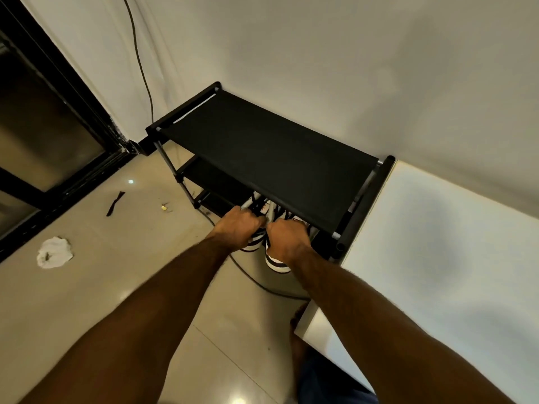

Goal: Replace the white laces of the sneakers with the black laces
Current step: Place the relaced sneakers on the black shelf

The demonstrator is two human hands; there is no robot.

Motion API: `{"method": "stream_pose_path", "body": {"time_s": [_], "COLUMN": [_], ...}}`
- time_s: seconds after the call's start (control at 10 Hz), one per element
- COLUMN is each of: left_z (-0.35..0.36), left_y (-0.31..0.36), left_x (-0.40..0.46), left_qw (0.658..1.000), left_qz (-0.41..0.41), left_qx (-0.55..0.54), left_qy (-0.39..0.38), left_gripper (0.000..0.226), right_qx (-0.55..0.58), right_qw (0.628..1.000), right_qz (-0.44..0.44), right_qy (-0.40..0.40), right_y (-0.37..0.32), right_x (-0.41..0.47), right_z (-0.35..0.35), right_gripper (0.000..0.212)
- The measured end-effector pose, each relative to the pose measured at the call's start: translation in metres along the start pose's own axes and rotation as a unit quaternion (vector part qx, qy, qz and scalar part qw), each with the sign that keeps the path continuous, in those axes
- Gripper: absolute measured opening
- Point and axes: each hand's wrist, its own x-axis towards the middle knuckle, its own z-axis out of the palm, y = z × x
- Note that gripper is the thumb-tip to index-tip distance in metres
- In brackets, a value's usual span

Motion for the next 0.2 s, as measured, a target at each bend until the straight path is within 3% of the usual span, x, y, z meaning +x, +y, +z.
{"method": "stream_pose_path", "body": {"time_s": [0.2], "left_z": [-0.014], "left_y": [0.014], "left_x": [-0.022], "left_qw": [0.998], "left_qz": [-0.056], "left_qx": [-0.021], "left_qy": [0.017], "left_gripper": [0.054], "right_qx": [0.091], "right_qw": [0.995], "right_qz": [0.024], "right_qy": [-0.033], "right_y": [-0.002], "right_x": [-0.012], "right_z": [-0.004], "right_gripper": [0.025]}}
